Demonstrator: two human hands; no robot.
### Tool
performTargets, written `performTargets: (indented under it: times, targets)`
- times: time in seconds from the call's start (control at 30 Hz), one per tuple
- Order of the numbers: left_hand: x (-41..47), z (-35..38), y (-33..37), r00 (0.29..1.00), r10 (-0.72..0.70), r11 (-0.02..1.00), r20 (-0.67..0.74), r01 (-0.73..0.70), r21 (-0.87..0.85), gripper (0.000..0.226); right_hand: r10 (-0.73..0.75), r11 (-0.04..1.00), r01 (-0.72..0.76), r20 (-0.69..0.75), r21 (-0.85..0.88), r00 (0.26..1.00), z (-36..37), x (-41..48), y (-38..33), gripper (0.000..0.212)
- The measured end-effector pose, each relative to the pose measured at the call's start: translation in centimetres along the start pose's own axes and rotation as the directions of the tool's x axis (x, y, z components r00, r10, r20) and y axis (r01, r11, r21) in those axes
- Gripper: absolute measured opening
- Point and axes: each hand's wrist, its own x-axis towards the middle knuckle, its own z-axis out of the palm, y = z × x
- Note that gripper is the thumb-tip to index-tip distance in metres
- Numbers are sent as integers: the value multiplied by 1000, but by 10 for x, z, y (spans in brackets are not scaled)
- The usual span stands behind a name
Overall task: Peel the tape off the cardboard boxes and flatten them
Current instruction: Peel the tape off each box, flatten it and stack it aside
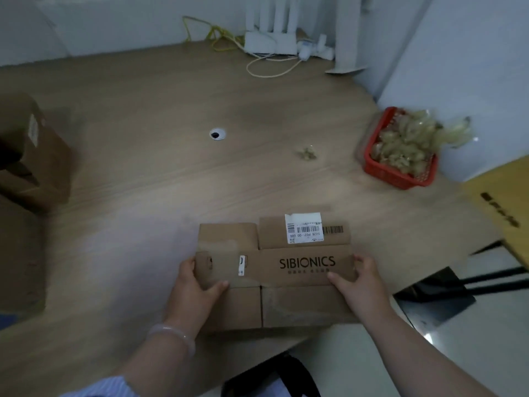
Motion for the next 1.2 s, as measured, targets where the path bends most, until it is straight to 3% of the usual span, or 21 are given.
performTargets:
  times: [0.1, 0.17, 0.37, 0.57, 0.97, 1.2]
  targets:
    - [-3, 4, 23, 963, 243, 968, 116, -248, 31, 82, -4, 995, 19, -148, 100, 989, -32, -27, 11, 69]
    - [-8, 11, 42, 922, 333, 930, 199, -356, 91, 81, 7, 992, 21, -212, 128, 977, -56, -41, 20, 63]
    - [-43, 53, 104, 812, 434, 830, 391, -529, 176, 81, 19, 984, 39, -323, 172, 946, -137, -70, 62, 68]
    - [-111, 130, 184, 694, 578, 715, 429, -684, 145, 82, 36, 975, 61, -429, 211, 903, -229, -93, 132, 74]
    - [-284, 351, 291, 514, 663, 631, 545, -775, -36, 84, 119, 976, 11, -573, 218, 811, -457, -111, 311, 75]
    - [-316, 437, 339, 478, 656, 601, 584, -799, -22, 80, 133, 975, -3, -571, 223, 810, -533, -68, 368, 75]
